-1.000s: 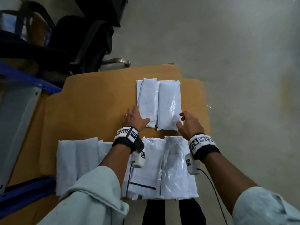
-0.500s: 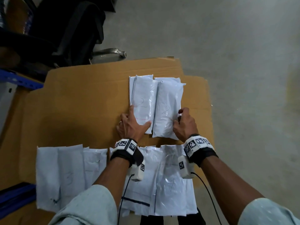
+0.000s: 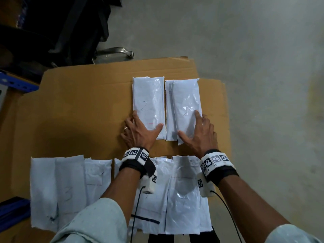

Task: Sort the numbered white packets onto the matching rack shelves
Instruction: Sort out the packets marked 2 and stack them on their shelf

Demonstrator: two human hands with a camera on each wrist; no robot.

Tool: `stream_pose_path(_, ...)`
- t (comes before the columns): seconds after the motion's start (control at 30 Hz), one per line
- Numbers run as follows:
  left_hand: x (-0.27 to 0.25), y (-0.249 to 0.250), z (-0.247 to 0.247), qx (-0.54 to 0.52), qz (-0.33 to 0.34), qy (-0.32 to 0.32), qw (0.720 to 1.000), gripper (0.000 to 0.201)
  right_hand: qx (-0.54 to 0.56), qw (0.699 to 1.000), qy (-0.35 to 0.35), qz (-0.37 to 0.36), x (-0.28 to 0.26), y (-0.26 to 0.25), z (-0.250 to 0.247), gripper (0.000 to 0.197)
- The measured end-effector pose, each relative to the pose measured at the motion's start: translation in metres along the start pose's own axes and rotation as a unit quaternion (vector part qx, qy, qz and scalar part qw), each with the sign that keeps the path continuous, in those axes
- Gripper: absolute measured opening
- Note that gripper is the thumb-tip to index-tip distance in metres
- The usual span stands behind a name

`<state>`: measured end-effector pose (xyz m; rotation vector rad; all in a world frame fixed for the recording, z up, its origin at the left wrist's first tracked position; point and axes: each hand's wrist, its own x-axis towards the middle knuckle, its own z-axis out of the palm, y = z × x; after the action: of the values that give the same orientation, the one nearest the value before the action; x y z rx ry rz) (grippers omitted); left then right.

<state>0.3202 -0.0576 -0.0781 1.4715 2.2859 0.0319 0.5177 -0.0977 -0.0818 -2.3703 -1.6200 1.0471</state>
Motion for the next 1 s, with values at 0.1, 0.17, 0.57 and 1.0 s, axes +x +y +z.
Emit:
stream_pose_path(0.1,0.001,-0.001,0.004,-0.002,0.000,0.023,1.000,0.104,-0.024,1.000,-0.008,-0.003,0.001,0.004,0.003,0.109)
stream_pose_path(0.17,0.000,-0.002,0.005,0.004,-0.007,0.031,0.999,0.107,-0.014,1.000,0.007,-0.003,0.003,0.007,0.003,0.107)
stream_pose_path(0.57,0.003,-0.006,0.002,-0.036,-0.010,0.098,0.994,0.110,0.034,0.997,0.071,-0.007,0.004,0.011,-0.005,0.110)
stream_pose_path(1.0,-0.072,-0.021,-0.092,-0.150,0.056,0.182,0.970,0.105,0.112,0.970,0.206,-0.068,-0.097,-0.032,-0.042,0.103)
